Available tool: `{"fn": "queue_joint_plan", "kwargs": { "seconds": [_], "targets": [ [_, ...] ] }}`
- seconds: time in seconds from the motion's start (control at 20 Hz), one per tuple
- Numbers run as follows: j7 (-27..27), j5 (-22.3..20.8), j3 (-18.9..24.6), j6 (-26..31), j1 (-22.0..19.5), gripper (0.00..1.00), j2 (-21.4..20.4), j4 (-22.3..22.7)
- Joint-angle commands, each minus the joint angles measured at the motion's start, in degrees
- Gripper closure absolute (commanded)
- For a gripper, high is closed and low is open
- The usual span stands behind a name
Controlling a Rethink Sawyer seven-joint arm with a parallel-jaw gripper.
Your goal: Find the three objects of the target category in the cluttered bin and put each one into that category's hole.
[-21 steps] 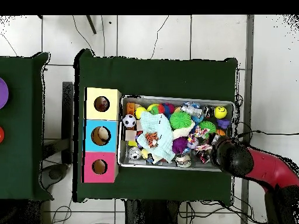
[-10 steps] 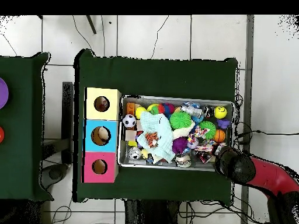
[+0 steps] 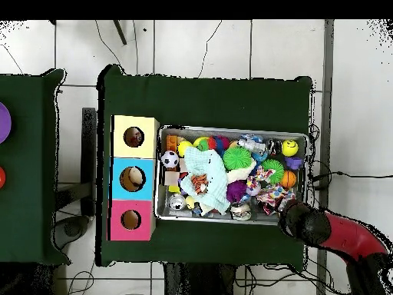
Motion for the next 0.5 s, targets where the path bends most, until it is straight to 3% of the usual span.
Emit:
{"fn": "queue_joint_plan", "kwargs": {
  "seconds": [0.05,0.35,0.4,0.5],
  "targets": [
    [-0.2,-4.0,3.1,-6.9,-1.9,0.0,5.6,2.0],
    [-0.4,-6.4,4.7,-13.3,-3.7,0.0,5.1,3.4],
    [-0.3,-7.0,4.7,-14.7,-3.7,1.0,5.0,3.5],
    [-0.7,-7.0,5.4,-14.2,-4.0,1.0,4.6,4.0]
  ]
}}
